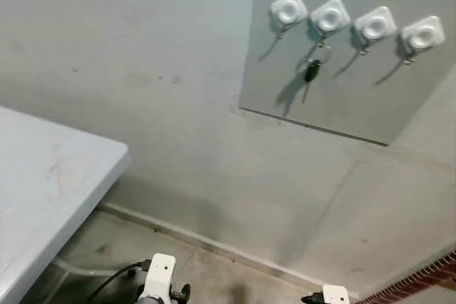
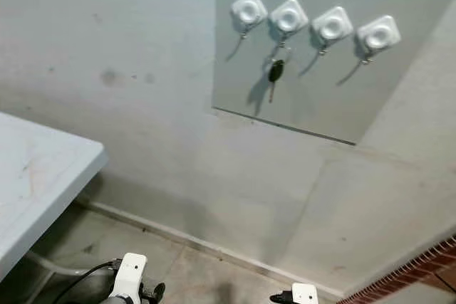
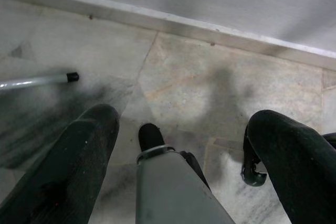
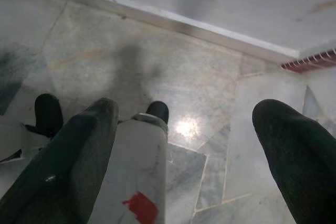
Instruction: Hang keys on a hook
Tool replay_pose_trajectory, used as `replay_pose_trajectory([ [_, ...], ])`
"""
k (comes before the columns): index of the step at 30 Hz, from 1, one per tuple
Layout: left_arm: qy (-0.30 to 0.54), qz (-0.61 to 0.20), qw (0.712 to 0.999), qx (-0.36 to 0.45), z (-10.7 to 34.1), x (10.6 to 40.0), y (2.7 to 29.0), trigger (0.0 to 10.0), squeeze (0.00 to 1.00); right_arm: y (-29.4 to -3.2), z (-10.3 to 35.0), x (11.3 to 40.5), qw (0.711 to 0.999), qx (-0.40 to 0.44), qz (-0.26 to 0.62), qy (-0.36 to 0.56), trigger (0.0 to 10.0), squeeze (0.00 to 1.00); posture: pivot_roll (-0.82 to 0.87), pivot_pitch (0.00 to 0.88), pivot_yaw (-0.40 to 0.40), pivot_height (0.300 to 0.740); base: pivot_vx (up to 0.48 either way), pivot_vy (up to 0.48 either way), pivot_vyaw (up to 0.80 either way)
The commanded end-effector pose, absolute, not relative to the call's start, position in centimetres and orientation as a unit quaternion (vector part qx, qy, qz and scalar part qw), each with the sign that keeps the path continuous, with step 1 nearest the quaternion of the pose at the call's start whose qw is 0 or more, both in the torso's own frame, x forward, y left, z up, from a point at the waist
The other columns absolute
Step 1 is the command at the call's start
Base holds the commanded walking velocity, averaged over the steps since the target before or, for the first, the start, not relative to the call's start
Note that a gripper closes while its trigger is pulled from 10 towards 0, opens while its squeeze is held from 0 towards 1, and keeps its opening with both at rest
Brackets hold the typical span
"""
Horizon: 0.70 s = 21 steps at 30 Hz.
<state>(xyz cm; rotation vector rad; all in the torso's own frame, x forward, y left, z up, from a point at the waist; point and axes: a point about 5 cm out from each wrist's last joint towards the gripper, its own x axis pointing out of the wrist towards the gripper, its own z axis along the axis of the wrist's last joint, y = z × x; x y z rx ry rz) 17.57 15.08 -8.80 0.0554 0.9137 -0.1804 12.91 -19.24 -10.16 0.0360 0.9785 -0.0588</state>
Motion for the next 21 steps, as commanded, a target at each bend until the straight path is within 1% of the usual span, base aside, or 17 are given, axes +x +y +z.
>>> replay_pose_trajectory([
  [1, 0.445, -0.085, 0.891, 0.026, -8.85, 17.53, 15.01, 10.0, 0.00, -19.37, -10.17, 12.86, 0.880, 0.012, -0.028, 0.473, 10.0, 0.00, -0.03, 0.000, -0.039, 0.740, 0.000, 0.000, 0.80],
  [21, 0.453, -0.071, 0.889, 0.013, -9.05, 17.14, 15.08, 10.0, 0.00, -19.31, -10.13, 13.03, 0.881, 0.014, -0.023, 0.472, 10.0, 0.00, -0.03, 0.000, -0.046, 0.740, 0.000, 0.000, 0.80],
])
